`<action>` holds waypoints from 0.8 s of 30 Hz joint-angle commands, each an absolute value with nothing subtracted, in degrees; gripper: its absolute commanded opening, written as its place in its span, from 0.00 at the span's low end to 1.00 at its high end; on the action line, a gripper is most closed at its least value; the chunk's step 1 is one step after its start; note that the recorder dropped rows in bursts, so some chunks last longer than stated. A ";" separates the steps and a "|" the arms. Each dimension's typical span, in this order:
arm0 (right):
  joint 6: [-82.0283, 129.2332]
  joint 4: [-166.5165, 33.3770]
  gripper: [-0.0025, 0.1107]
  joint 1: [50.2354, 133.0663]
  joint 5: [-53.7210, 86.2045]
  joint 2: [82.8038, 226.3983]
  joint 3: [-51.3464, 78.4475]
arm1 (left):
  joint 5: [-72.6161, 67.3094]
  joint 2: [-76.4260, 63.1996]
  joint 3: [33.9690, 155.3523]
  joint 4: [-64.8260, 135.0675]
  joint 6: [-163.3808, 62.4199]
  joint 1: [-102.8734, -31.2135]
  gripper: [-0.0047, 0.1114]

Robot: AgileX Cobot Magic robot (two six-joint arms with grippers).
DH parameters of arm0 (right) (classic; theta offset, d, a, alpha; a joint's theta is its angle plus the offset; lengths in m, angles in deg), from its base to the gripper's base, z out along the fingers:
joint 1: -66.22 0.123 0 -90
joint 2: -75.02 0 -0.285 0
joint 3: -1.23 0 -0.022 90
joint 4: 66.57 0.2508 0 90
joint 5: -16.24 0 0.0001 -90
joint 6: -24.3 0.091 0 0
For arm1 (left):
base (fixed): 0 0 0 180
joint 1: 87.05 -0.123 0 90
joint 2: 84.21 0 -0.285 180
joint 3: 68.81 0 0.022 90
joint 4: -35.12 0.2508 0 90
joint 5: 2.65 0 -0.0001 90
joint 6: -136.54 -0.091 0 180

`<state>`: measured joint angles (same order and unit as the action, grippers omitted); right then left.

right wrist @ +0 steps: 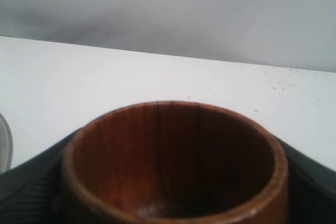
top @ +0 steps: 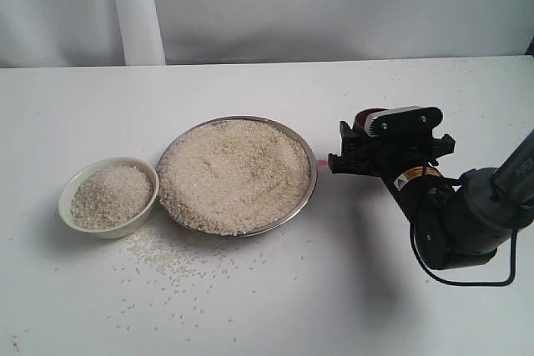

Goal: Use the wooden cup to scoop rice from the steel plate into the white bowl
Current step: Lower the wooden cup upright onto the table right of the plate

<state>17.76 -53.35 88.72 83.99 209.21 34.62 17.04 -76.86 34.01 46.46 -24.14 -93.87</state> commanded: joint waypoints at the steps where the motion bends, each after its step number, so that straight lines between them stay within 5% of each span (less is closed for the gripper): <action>1: 17.44 -53.46 0.02 88.36 82.10 209.16 34.38 | 16.65 -76.43 33.97 46.18 -24.01 -93.81 0.04; 24: 17.18 -53.46 0.02 88.36 77.40 209.16 34.38 | 16.65 -76.43 33.97 46.18 -24.01 -93.81 0.04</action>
